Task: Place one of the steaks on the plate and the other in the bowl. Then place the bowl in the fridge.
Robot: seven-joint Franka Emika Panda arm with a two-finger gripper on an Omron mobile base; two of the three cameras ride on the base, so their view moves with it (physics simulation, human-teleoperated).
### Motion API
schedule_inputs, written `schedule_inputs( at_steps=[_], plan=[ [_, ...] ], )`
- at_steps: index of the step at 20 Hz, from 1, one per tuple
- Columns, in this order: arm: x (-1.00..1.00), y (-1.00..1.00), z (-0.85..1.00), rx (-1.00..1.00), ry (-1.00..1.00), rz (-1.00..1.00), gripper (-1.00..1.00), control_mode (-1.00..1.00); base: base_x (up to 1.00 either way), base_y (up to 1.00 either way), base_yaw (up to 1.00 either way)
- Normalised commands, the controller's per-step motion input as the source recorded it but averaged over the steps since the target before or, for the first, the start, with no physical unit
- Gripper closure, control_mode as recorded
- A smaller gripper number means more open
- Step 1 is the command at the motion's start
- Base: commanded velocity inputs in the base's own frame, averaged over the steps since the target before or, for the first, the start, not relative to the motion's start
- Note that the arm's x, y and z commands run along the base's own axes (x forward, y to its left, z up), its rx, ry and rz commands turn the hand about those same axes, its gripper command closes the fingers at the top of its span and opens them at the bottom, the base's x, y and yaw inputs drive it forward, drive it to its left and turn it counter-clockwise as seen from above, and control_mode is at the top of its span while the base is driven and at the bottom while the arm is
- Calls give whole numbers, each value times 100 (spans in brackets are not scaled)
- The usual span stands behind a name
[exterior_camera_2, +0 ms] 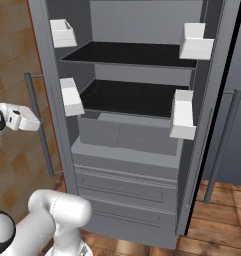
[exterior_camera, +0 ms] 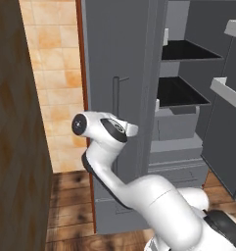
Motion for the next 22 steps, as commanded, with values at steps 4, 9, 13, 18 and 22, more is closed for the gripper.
schedule_inputs(
  at_steps=[4,9,13,18,22],
  plan=[
    [0,30,0,0,0,0,-100,-100,0,0,0],
    [-41,45,0,-2,0,-1,-100,-100,0,0,0],
    [-100,6,0,-3,-7,6,-100,-100,0,0,0],
    [-100,-72,-1,15,-16,20,-100,-100,0,0,0],
    [-100,-100,39,31,0,25,-100,-100,0,0,0]
  ],
)
